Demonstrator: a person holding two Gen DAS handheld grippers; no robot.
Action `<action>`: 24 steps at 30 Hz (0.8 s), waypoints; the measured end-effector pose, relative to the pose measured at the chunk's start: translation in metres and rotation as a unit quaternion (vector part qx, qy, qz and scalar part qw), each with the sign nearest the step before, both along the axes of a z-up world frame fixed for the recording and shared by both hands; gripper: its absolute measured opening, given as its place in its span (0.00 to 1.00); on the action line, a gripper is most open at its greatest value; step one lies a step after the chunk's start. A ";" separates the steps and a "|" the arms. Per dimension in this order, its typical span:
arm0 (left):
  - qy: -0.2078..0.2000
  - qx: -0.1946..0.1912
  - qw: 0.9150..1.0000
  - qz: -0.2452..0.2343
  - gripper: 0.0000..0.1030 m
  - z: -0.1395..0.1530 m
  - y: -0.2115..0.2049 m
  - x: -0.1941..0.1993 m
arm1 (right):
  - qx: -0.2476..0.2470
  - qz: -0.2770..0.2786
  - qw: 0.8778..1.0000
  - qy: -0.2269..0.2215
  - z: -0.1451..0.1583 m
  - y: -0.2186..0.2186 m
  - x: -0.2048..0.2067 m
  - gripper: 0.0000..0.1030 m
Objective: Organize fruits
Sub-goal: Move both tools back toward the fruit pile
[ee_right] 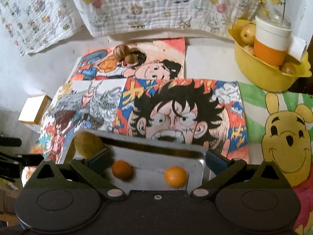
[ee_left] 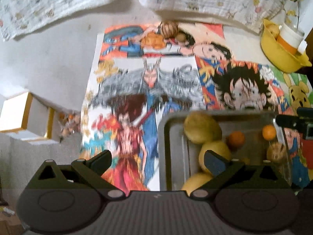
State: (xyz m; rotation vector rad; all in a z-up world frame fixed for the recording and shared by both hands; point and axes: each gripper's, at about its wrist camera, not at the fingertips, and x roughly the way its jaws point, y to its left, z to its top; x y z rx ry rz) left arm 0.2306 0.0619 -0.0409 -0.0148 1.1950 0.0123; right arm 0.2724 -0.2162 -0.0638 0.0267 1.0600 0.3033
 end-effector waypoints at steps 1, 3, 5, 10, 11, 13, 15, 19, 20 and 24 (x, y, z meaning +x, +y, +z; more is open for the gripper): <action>-0.004 0.000 1.000 -0.001 0.99 0.001 0.000 0.004 | 0.001 -0.001 1.000 -0.002 0.000 0.001 0.003 0.99; -0.016 -0.002 1.000 0.001 0.99 0.004 0.000 0.016 | 0.000 -0.003 1.000 -0.003 0.000 0.003 0.008 0.99; -0.021 -0.010 1.000 0.006 0.99 0.004 0.001 0.026 | 0.002 -0.003 1.000 -0.001 -0.002 0.006 0.013 0.99; -0.036 -0.022 0.999 0.012 0.99 0.005 0.002 0.048 | 0.006 -0.002 1.000 -0.016 0.001 0.013 0.024 0.99; -0.037 -0.021 0.999 0.011 0.99 0.005 0.003 0.052 | 0.007 -0.002 1.000 -0.019 0.001 0.014 0.026 0.99; -0.041 -0.020 0.999 0.009 0.99 0.005 0.004 0.059 | 0.010 0.001 1.000 -0.027 0.003 0.016 0.032 0.99; -0.044 -0.018 0.999 0.006 0.99 0.003 0.005 0.067 | 0.010 0.004 0.999 -0.036 0.003 0.019 0.035 0.99; -0.043 -0.021 0.999 0.009 0.99 -0.001 0.010 0.081 | 0.010 0.008 0.999 -0.047 0.003 0.026 0.043 0.99; -0.043 -0.023 0.999 0.010 0.99 -0.002 0.011 0.083 | 0.009 0.009 0.999 -0.050 0.003 0.027 0.044 0.99; -0.042 -0.026 0.999 0.008 0.99 -0.009 0.017 0.097 | -0.003 0.018 0.998 -0.068 0.002 0.036 0.051 0.99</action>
